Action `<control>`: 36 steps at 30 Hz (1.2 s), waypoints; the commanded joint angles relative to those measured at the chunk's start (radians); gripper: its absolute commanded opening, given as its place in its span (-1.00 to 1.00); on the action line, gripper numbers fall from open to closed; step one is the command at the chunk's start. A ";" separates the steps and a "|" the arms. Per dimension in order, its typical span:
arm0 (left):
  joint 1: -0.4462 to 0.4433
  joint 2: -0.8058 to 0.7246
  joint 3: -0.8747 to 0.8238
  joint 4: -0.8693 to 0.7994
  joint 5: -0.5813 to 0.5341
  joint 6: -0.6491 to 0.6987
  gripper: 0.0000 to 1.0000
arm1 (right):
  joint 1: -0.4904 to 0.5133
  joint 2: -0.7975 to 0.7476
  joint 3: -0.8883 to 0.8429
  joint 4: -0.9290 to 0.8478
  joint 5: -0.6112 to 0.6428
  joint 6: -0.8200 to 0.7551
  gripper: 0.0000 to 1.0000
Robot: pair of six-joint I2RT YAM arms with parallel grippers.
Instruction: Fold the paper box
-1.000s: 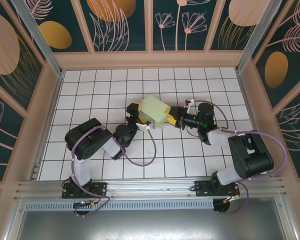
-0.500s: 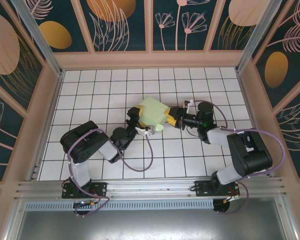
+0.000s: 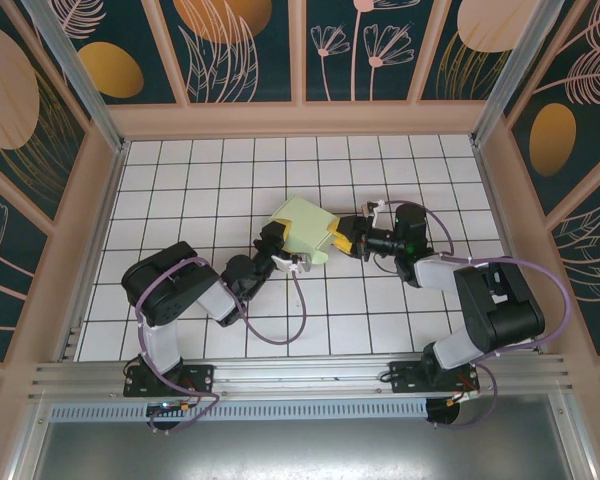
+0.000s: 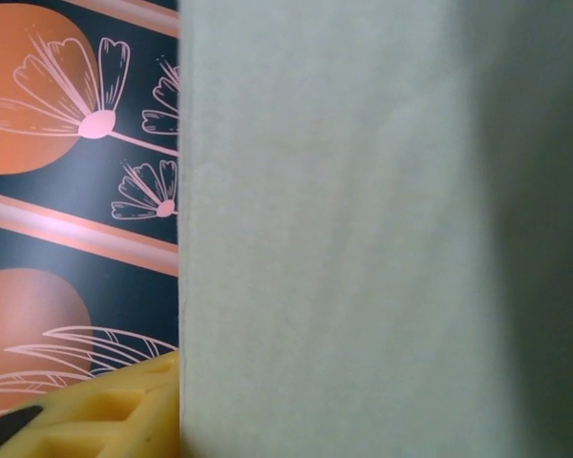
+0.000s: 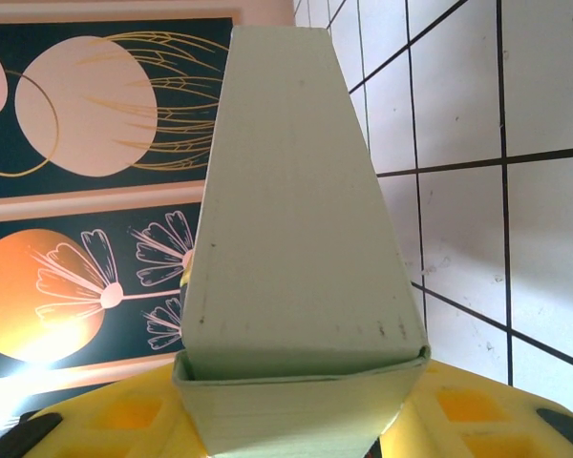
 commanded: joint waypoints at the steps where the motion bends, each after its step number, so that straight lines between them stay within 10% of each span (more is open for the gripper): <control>1: -0.007 0.004 0.009 0.137 0.007 0.001 -0.11 | -0.004 -0.007 0.022 -0.016 -0.023 -0.024 -0.11; 11: -0.008 -0.005 0.012 0.112 -0.001 0.005 -0.29 | -0.004 -0.005 0.030 -0.026 -0.016 -0.022 -0.03; 18: -0.009 -0.064 0.022 -0.049 -0.015 -0.055 -0.23 | -0.020 -0.031 0.040 -0.103 0.039 -0.072 0.53; 36: 0.054 -0.344 0.334 -1.287 0.206 -0.372 -0.18 | -0.108 -0.353 0.291 -0.807 0.416 -0.936 0.72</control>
